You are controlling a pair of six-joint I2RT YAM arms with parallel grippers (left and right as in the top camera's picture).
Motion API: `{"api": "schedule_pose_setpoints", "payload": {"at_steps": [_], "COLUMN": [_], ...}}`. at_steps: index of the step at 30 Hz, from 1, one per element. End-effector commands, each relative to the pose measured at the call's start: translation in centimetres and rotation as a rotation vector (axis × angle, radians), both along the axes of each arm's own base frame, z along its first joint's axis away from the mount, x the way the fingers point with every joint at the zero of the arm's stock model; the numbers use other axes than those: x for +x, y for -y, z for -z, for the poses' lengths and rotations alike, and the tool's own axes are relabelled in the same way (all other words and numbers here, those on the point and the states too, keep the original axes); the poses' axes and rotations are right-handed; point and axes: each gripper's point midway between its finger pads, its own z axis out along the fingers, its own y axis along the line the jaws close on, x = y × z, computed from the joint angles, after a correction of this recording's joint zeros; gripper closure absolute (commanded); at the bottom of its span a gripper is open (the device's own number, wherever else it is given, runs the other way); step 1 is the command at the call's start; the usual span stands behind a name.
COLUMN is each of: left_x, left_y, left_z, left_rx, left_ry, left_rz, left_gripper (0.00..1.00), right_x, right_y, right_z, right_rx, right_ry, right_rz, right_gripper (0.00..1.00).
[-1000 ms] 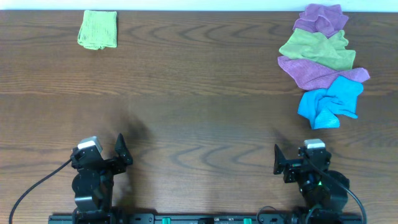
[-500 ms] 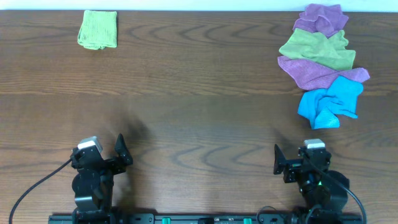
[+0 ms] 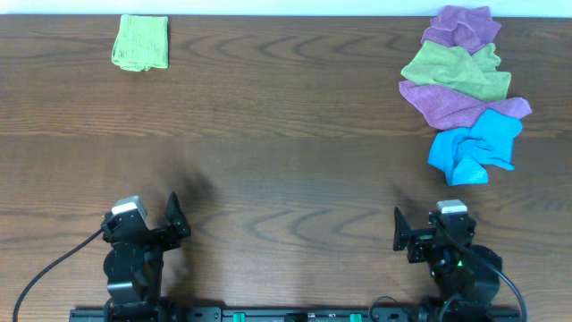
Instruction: Fold the cloth
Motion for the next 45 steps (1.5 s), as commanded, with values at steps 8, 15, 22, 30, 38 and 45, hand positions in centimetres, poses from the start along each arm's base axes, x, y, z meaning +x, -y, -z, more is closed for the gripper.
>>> {"api": "schedule_pose_setpoints", "payload": {"at_steps": [8,15,22,30,38,45], "left_x": [-0.1,-0.1,-0.1,-0.1,-0.1,-0.1], "left_y": [-0.2,-0.2,-0.2,-0.2,-0.2,-0.2], "left_z": [0.9,0.9,0.9,0.9,0.9,0.9], "left_rx": [0.022,0.022,0.022,0.022,0.022,0.022], "left_ry": [-0.019,-0.019,-0.019,-0.019,-0.019,-0.019], "left_rz": [-0.007,-0.007,-0.006,-0.006,-0.006,-0.007], "left_gripper": [0.05,0.04,0.05,0.05,0.05,0.05], "right_x": [-0.1,-0.1,-0.1,1.7,2.9,5.5], "right_y": [2.4,2.5,2.5,3.2,7.7,12.3], "right_z": [0.3,0.4,0.4,-3.5,-4.2,-3.2], "right_rx": [-0.179,-0.18,-0.18,-0.147,-0.049,0.057], "right_ry": [-0.007,-0.012,-0.011,0.176,0.182,0.025], "right_rz": [0.076,0.08,0.08,0.148,0.393,0.514], "right_gripper": [0.01,0.01,0.01,0.01,0.01,0.01]}}
